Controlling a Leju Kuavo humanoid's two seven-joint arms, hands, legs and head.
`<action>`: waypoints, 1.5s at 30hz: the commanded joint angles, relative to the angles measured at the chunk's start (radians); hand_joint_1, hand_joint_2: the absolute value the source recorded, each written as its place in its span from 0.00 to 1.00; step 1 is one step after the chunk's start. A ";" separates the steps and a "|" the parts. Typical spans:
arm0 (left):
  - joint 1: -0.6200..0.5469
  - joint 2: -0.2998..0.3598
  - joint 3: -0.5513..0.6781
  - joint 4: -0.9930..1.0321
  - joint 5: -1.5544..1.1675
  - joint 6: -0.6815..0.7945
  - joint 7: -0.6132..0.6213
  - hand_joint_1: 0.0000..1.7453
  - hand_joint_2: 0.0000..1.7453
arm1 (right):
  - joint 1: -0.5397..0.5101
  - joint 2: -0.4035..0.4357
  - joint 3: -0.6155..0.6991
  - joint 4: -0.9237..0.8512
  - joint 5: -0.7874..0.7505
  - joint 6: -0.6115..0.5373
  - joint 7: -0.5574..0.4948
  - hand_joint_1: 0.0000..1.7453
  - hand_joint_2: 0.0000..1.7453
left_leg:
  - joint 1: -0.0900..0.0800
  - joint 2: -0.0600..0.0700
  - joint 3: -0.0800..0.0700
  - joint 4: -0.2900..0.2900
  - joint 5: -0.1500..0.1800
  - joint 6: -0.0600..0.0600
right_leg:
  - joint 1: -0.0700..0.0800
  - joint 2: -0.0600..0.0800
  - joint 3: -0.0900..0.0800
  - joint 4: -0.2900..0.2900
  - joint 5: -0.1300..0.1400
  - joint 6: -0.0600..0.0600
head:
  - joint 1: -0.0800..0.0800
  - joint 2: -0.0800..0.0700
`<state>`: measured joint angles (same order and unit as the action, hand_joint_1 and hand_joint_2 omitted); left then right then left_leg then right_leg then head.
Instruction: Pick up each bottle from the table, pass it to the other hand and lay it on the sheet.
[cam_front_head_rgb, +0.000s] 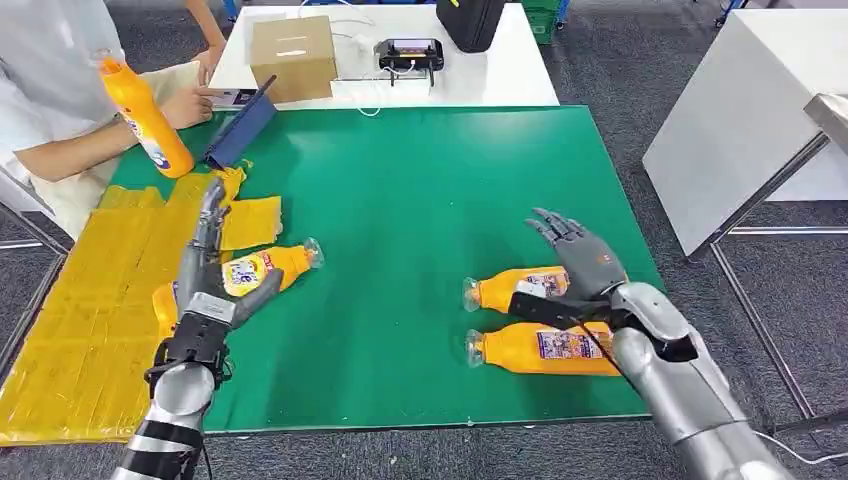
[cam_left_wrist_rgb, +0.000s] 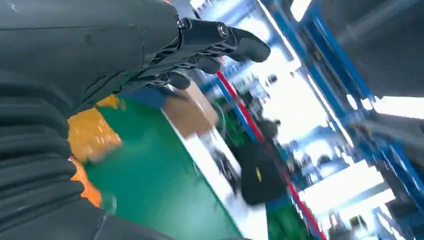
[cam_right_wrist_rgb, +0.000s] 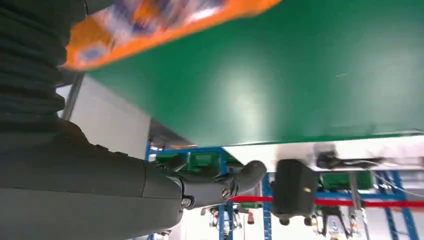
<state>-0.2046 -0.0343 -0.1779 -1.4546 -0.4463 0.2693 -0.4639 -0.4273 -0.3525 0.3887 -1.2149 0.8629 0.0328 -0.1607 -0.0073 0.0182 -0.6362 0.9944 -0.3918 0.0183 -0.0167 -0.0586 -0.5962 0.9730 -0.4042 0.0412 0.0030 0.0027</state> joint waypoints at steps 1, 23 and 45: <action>-0.069 0.035 -0.170 0.099 0.054 -0.062 -0.020 0.00 1.00 | -0.280 0.032 0.114 0.494 -0.023 0.030 -0.068 0.00 1.00 | 0.001 0.003 0.004 0.000 -0.001 -0.001 | 0.001 0.007 0.004 -0.001 0.000 -0.001 | 0.000 0.000; -0.065 0.025 -0.207 0.095 0.126 -0.044 -0.039 0.00 1.00 | -0.250 0.127 0.154 0.523 -0.130 -0.017 -0.164 0.00 1.00 | 0.001 0.000 0.005 0.000 0.000 -0.001 | 0.000 0.004 0.004 -0.001 0.000 0.000 | 0.000 0.000; 0.003 0.005 -0.137 0.061 0.081 -0.041 -0.011 0.00 1.00 | -0.204 0.089 0.186 0.408 0.014 0.012 0.108 0.00 1.00 | 0.001 0.000 0.003 0.000 0.000 0.000 | 0.000 0.004 0.003 -0.001 0.000 0.001 | 0.000 0.000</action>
<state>-0.1674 -0.0225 -0.3273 -1.4504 -0.3639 0.2384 -0.4810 -0.5533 -0.2689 0.5238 -1.0632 0.8168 0.0222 -0.0900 -0.0071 0.0192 -0.6361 0.9945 -0.3910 0.0195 -0.0168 -0.0576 -0.5970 0.9729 -0.4033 0.0429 0.0031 0.0027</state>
